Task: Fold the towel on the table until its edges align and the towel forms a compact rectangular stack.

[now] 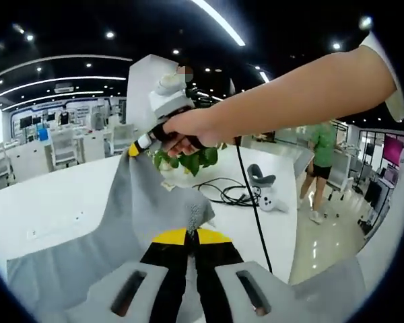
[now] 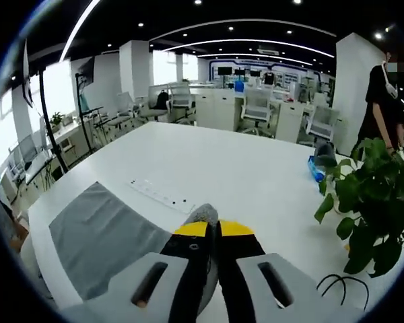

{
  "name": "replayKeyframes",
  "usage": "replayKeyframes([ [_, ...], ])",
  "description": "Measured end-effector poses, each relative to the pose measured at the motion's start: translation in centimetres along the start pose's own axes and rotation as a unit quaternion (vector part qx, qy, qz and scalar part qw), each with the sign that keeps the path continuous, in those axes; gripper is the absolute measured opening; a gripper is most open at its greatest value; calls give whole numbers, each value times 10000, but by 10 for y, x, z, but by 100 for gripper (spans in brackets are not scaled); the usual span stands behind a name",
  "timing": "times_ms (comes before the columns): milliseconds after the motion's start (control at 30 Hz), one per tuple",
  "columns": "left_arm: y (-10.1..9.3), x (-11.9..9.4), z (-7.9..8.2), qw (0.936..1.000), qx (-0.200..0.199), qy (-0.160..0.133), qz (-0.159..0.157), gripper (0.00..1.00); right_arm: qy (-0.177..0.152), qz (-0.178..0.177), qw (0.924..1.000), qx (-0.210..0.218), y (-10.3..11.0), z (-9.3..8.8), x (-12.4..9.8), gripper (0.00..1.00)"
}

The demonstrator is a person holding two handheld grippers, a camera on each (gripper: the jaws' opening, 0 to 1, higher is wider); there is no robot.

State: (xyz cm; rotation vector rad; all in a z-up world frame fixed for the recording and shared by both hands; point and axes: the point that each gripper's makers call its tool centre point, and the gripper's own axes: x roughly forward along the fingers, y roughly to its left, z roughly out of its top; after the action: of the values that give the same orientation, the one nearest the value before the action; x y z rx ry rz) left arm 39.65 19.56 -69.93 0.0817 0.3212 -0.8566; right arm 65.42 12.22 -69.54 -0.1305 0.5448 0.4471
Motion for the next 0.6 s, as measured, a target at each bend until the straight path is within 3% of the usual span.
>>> replayKeyframes([
  [367, 26, -39, 0, 9997, -26, -195, 166, 3, -48, 34, 9999, -150, 39, 29, 18, 1],
  [600, 55, -71, -4, 9976, -264, -435, 465, 3, -8, 74, 9996, -265, 66, 45, 32, 1],
])
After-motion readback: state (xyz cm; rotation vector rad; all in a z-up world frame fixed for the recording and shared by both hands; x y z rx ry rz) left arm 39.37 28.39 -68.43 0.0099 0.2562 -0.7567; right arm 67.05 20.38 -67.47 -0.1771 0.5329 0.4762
